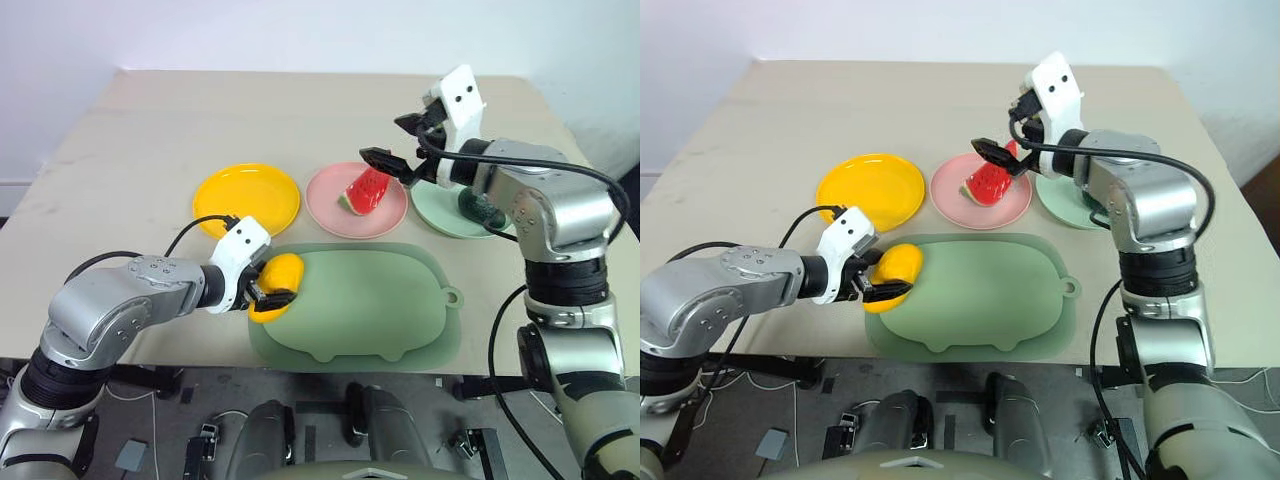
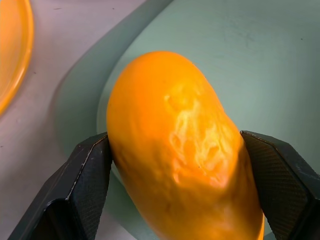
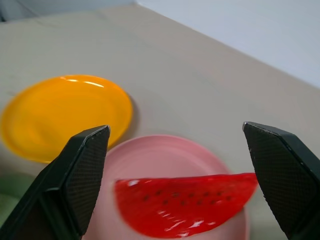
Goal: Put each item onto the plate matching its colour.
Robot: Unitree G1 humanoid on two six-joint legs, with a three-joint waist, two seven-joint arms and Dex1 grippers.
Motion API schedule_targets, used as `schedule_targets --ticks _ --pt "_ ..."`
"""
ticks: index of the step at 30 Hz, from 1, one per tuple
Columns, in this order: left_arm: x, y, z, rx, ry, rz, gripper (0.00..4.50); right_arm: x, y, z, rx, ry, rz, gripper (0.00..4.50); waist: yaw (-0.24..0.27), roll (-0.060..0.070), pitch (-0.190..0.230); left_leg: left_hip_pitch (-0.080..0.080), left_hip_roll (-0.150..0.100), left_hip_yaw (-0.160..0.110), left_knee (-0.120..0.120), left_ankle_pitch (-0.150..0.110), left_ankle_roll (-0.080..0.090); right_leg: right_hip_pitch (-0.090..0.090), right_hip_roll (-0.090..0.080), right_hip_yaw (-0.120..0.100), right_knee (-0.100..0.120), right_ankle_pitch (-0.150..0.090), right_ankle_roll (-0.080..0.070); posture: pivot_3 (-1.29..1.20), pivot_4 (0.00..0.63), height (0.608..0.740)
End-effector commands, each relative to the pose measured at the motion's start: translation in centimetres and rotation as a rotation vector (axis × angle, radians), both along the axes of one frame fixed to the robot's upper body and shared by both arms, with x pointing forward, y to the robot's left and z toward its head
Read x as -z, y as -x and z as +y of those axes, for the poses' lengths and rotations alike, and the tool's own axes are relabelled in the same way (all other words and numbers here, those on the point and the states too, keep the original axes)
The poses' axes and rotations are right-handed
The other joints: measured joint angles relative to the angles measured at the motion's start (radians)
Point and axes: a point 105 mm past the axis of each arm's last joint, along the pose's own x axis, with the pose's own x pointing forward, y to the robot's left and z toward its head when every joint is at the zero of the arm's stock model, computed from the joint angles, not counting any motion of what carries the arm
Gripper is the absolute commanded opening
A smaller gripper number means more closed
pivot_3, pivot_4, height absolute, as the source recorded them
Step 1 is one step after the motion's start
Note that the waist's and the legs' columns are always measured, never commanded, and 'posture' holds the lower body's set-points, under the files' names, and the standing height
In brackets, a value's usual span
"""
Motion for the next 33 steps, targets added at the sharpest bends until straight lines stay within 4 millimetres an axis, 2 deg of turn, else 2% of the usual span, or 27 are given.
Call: schedule_targets --ticks 1,4,7,9,11,13,19,24,26,29,33 --pt "-1.7 -1.3 1.8 -0.083 0.007 -0.059 3.69 -1.6 3.4 -1.5 -0.153 -0.074 -0.013 4.50 0.003 0.000 0.000 0.000 0.000 0.000 0.000 0.000 0.000 0.000 0.000 0.000 0.000 0.000 0.000 0.00 0.150 0.740" --pt "-4.3 -3.0 3.1 -0.151 0.067 -0.133 3.69 0.5 5.6 -2.1 -0.244 -0.027 0.059 4.50 0.005 0.000 0.000 -0.002 0.000 -0.001 0.000 0.000 0.001 0.000 0.000 -0.001 -0.001 0.000 0.000 0.00 0.150 0.740" --pt "-7.0 -5.9 5.6 -0.271 0.103 -0.216 3.69 3.9 8.4 -1.6 -0.355 0.083 0.136 4.50 0.006 -0.001 0.000 -0.003 0.000 -0.001 0.000 -0.001 0.001 -0.001 0.000 -0.002 -0.002 0.000 0.000 0.00 0.150 0.740" --pt "-7.9 -7.8 7.0 -0.333 0.094 -0.257 3.69 5.5 9.5 -1.2 -0.397 0.136 0.167 4.50 0.006 -0.001 0.000 -0.003 -0.001 -0.001 0.000 -0.001 0.001 -0.001 0.000 -0.002 -0.002 0.000 0.000 0.00 0.150 0.740" --pt "-8.0 -9.3 8.1 -0.371 0.069 -0.280 3.69 6.4 9.7 -1.1 -0.397 0.154 0.179 4.50 0.000 -0.001 0.000 -0.003 -0.001 -0.001 0.000 -0.001 0.001 -0.001 0.000 -0.002 -0.002 0.000 0.000 0.00 0.150 0.740" --pt "-7.8 -11.0 8.8 -0.405 0.074 -0.288 3.69 7.0 8.9 -1.0 -0.357 0.146 0.182 4.50 0.000 -0.001 0.000 -0.002 -0.001 0.000 0.000 -0.001 0.001 -0.001 0.000 -0.001 -0.002 0.000 0.000 0.00 0.150 0.740" --pt "-5.3 -15.0 8.7 -0.427 0.065 -0.257 3.69 7.6 8.2 0.0 -0.322 0.135 0.151 4.50 0.014 -0.002 0.000 -0.005 -0.001 0.001 0.001 0.000 0.001 -0.001 0.000 -0.004 -0.003 0.000 0.000 0.00 0.150 0.740" --pt "-4.2 -16.1 7.5 -0.390 0.073 -0.247 3.69 7.2 8.3 0.7 -0.318 0.111 0.137 4.50 0.024 -0.002 0.000 -0.006 -0.001 0.003 0.002 0.001 -0.002 -0.002 -0.001 -0.004 -0.002 0.000 0.001 0.00 0.150 0.740" --pt "-4.1 -16.1 7.2 -0.376 0.095 -0.240 4.38 7.2 8.3 0.7 -0.312 0.111 0.135 4.50 0.024 -0.002 0.000 -0.006 -0.001 0.002 0.002 0.000 0.000 -0.001 -0.001 -0.004 -0.002 0.000 0.001 0.00 0.150 0.740" --pt "-4.1 -15.8 7.2 -0.371 0.105 -0.238 4.48 7.2 8.5 0.4 -0.305 0.113 0.137 4.50 0.023 -0.002 0.000 -0.006 -0.001 0.002 0.002 0.000 0.001 -0.001 -0.001 -0.004 -0.002 0.000 0.001 0.00 0.150 0.740" --pt "-6.2 -14.5 7.6 -0.375 0.227 -0.247 4.48 7.3 8.5 -0.1 -0.295 0.125 0.149 4.50 0.020 -0.002 0.000 -0.006 -0.001 0.002 0.002 -0.001 0.001 -0.002 -0.001 -0.004 -0.002 0.000 0.001 0.00 0.150 0.740"
